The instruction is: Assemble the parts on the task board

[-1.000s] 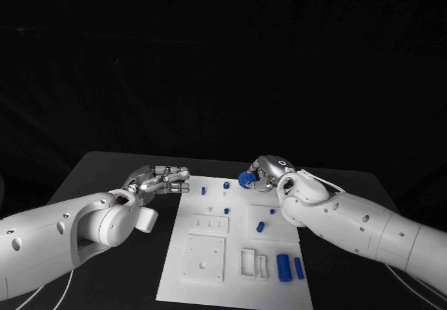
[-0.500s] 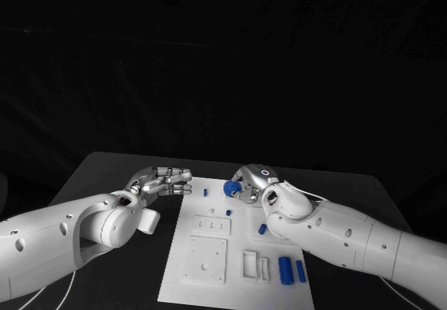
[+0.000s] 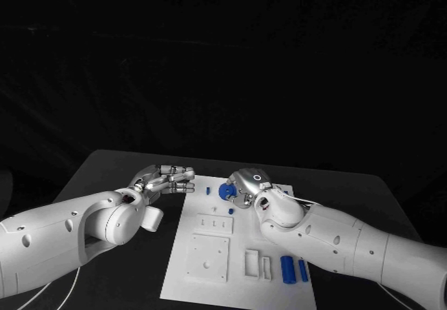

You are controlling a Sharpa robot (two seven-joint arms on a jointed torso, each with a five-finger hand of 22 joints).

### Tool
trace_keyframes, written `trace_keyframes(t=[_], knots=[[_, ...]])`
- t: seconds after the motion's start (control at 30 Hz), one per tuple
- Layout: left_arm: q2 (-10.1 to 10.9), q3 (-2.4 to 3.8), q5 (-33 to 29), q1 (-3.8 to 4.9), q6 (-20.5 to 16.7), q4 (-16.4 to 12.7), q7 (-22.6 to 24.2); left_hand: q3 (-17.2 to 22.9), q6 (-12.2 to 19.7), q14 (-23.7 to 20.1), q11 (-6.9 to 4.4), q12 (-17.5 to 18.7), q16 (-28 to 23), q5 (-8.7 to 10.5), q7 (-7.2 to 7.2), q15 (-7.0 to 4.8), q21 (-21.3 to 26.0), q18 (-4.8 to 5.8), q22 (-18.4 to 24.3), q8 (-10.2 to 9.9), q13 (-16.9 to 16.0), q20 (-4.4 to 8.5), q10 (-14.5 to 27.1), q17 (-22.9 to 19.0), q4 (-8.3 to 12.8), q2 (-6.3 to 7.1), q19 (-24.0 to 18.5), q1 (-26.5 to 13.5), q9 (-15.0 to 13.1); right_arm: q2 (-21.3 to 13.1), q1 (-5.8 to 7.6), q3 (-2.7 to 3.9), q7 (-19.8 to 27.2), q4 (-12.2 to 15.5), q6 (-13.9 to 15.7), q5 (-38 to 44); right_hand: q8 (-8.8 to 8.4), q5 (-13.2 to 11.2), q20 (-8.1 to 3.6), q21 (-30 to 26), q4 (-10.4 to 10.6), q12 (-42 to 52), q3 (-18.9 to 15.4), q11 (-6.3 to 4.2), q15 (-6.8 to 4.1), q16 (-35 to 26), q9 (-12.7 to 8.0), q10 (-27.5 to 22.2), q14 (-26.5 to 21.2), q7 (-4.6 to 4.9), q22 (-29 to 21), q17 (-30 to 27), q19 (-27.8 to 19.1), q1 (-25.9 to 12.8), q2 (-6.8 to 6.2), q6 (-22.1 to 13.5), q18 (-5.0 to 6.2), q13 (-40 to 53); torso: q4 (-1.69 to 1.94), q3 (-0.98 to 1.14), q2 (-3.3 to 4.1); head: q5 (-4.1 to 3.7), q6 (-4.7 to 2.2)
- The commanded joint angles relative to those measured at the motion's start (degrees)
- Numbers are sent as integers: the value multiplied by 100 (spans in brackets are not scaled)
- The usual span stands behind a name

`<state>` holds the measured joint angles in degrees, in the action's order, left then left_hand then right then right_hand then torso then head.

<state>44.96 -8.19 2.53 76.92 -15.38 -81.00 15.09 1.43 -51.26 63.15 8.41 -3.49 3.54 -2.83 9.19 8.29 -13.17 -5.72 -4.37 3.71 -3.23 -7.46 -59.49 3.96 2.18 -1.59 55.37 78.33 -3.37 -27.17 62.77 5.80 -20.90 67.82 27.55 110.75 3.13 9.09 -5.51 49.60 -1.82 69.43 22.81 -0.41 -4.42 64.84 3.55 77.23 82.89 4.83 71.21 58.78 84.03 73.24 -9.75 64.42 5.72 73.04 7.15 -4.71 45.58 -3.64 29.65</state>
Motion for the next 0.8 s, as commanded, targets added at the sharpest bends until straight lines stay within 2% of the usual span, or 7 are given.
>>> trace_keyframes(t=[0.03,0.17,0.33,0.8], knots=[[-18,4,-2,3,43,-1,49,9,37,-35,-3,15,0,-26,-18,-18,-25,63,8,-37,-9,1,46,-6,29,3,-21,-31,7,37,2,-6,-70,-17,74,221,40,3,-52,14,0,-24,44,-1,-39,-17,7,22,10,-33,-8,-7,331,7,-35,161,-98,8,-17,5,-3,12,3],[-29,4,-2,3,50,4,47,9,37,-35,-3,15,0,-26,-18,-18,-25,63,8,-37,-9,1,46,-6,29,3,-21,-31,7,92,3,-15,-74,-71,35,230,40,3,-52,14,0,-24,44,-1,-39,-17,7,22,10,-33,-8,-7,331,7,-35,161,-98,8,-21,4,0,19,4],[-40,4,-2,3,56,12,45,9,37,-35,-3,15,0,-26,-18,-18,-25,63,8,-37,-9,1,46,-6,29,3,-21,-31,7,145,3,-33,-78,-160,-11,264,42,11,-52,12,-10,-26,42,0,-39,-18,8,23,9,-32,-20,-15,330,1,-43,161,-98,11,-10,6,3,15,-2],[-62,4,-3,3,72,32,40,9,37,-35,-3,15,0,-26,-18,-18,-25,63,8,-37,-9,1,46,-6,29,3,-21,-31,7,239,2,-84,-39,-311,-172,225,40,-7,-53,2,4,-31,21,1,-39,-28,7,19,6,-31,-31,-29,328,-21,-49,154,-98,10,-26,5,-3,41,47]])
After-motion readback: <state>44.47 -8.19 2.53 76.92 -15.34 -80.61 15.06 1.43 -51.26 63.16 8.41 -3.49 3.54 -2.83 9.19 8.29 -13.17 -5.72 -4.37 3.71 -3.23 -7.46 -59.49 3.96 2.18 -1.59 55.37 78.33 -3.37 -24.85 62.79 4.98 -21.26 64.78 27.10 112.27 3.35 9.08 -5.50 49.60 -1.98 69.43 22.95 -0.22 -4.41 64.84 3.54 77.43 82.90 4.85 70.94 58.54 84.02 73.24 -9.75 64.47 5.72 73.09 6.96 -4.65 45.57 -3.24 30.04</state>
